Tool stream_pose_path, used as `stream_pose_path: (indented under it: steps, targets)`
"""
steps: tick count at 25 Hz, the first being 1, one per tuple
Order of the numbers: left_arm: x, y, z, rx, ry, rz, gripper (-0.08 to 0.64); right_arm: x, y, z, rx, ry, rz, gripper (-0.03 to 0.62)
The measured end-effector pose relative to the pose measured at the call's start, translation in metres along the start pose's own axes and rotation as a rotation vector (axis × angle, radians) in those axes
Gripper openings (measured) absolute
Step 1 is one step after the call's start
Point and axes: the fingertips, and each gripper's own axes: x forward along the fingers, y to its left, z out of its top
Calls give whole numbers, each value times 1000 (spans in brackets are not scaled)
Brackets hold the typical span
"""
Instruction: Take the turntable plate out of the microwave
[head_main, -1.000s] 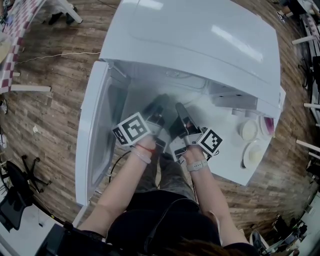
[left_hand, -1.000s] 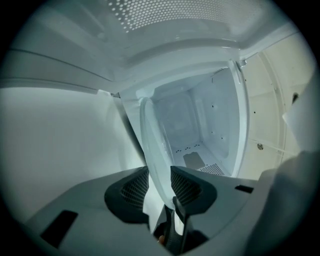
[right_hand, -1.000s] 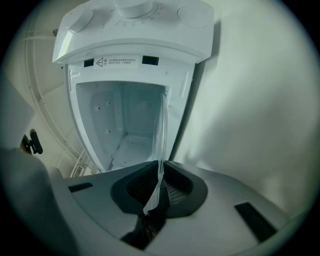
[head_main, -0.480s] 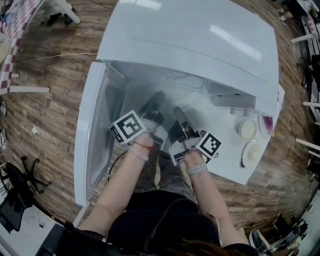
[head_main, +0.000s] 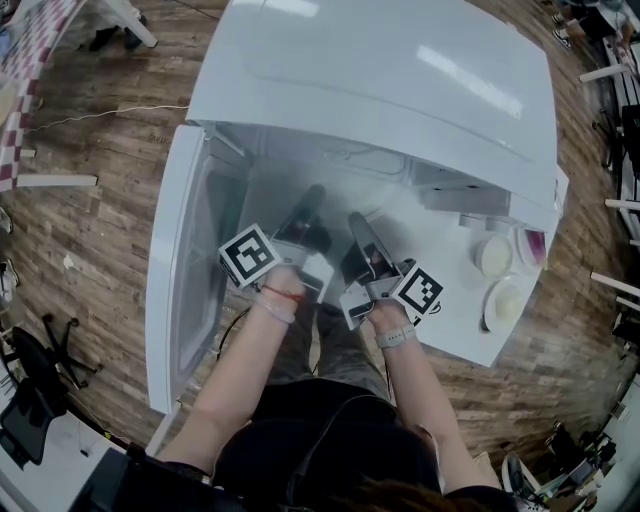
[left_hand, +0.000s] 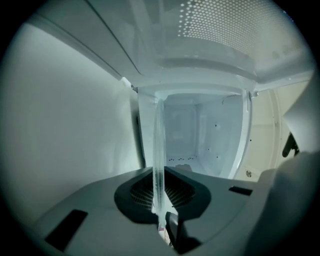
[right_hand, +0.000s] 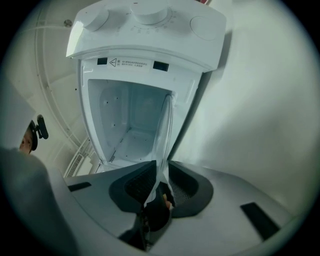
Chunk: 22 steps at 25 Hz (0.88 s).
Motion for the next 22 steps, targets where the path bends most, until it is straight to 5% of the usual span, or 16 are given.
stream_pose_path:
  steps: [5,16,22]
  targets:
    - [0,1,0,-9,11,-3,38,-7,-15,30,17,-90,-63,167]
    - [-2,-5,-3,-11,35,-30,34,9,-10,75,17,-154,-42,172]
    - [-8,-14,-11,-89,25,-89,32,14,-3,80,17,-169,-12,150]
